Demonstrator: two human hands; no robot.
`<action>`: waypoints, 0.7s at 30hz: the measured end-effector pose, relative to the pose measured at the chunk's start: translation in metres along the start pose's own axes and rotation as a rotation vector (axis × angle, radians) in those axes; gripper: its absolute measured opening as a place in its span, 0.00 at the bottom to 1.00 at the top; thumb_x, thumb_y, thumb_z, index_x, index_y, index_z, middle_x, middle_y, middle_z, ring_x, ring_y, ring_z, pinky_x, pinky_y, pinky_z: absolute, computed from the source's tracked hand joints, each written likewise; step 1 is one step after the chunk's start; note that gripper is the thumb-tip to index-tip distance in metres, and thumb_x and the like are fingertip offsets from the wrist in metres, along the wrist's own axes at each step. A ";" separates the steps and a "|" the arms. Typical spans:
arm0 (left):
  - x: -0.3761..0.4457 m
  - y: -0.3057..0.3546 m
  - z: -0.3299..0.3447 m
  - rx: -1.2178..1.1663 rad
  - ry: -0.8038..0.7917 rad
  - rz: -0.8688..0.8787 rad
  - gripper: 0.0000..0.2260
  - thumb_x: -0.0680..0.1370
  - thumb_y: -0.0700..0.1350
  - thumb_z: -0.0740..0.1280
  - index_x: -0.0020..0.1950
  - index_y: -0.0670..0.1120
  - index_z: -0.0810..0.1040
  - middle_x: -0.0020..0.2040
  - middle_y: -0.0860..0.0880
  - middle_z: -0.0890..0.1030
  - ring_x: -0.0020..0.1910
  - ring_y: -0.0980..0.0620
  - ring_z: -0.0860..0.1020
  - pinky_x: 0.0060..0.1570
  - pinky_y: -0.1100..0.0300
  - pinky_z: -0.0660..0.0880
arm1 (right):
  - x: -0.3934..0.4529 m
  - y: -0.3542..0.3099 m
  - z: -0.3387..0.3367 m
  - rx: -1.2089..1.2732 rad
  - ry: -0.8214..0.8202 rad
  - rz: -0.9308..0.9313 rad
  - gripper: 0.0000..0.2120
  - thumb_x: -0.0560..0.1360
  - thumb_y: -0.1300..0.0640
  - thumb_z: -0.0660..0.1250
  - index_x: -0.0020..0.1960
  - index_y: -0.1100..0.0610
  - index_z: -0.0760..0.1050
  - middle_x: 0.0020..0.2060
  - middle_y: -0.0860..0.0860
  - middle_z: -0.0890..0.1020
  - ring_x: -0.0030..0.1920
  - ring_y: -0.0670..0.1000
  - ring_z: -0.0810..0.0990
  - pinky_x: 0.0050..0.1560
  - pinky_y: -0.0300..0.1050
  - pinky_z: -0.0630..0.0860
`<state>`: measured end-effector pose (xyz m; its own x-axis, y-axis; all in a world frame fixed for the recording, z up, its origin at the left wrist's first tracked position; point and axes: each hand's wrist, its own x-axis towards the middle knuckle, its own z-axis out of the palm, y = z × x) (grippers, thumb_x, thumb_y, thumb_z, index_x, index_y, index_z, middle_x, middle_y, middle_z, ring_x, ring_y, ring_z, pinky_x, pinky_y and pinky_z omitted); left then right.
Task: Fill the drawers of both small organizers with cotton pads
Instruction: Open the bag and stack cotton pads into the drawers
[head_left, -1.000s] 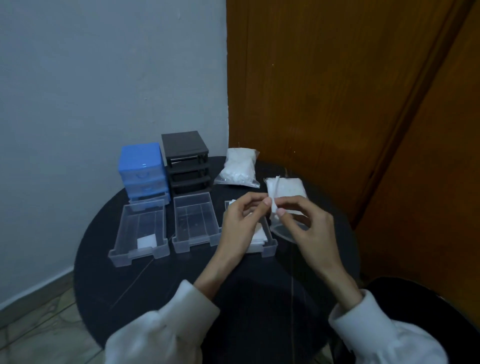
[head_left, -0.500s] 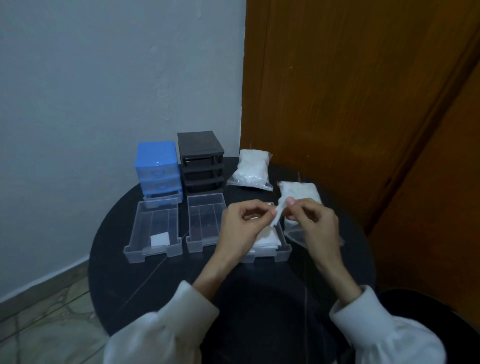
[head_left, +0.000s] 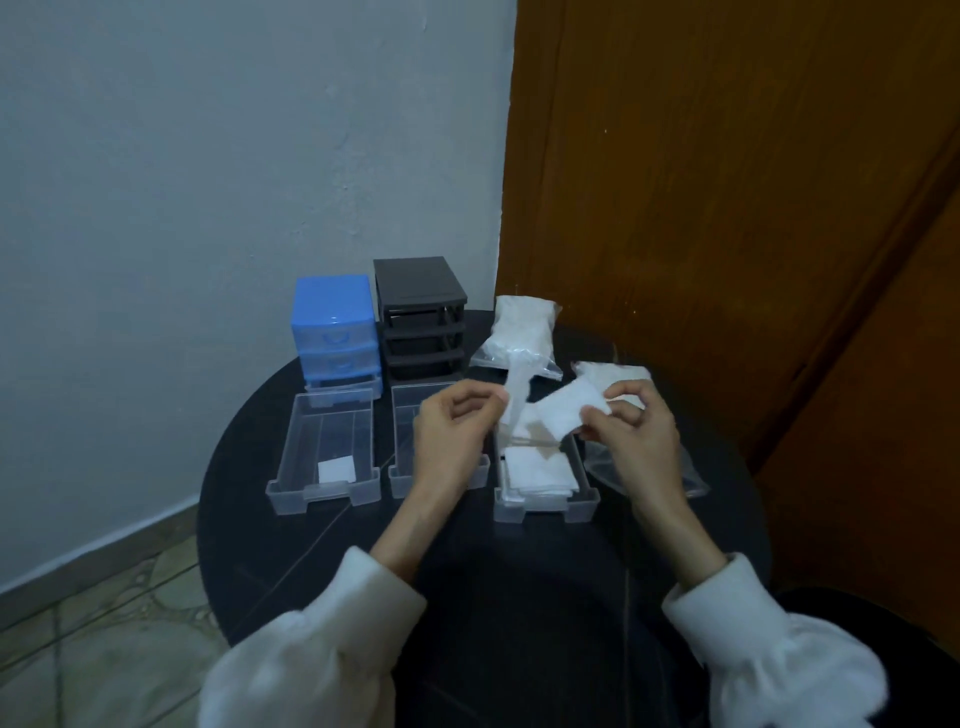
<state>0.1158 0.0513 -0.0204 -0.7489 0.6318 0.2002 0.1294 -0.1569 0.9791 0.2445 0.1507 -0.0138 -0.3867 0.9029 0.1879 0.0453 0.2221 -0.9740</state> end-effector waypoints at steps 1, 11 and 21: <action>0.001 0.000 -0.003 -0.016 0.040 -0.015 0.05 0.74 0.37 0.69 0.45 0.47 0.80 0.39 0.50 0.83 0.40 0.58 0.80 0.43 0.67 0.77 | 0.003 0.001 0.001 0.010 0.013 0.020 0.11 0.75 0.63 0.67 0.46 0.47 0.70 0.37 0.51 0.83 0.40 0.48 0.83 0.42 0.41 0.78; 0.009 -0.006 -0.025 0.109 0.093 -0.043 0.11 0.77 0.36 0.63 0.42 0.50 0.80 0.42 0.55 0.80 0.41 0.59 0.76 0.45 0.62 0.74 | 0.024 0.016 0.032 -0.028 -0.034 0.140 0.12 0.76 0.65 0.64 0.56 0.55 0.79 0.51 0.48 0.77 0.43 0.44 0.78 0.47 0.38 0.77; 0.012 -0.011 -0.025 0.093 0.127 -0.045 0.06 0.74 0.34 0.67 0.47 0.44 0.80 0.42 0.56 0.79 0.36 0.67 0.78 0.38 0.74 0.74 | 0.024 0.022 0.034 -0.262 -0.018 0.113 0.13 0.73 0.61 0.69 0.58 0.57 0.79 0.53 0.52 0.81 0.49 0.44 0.76 0.52 0.37 0.74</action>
<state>0.0891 0.0412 -0.0302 -0.8305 0.5348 0.1561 0.1493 -0.0562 0.9872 0.2047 0.1645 -0.0349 -0.3818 0.9212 0.0755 0.3246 0.2102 -0.9222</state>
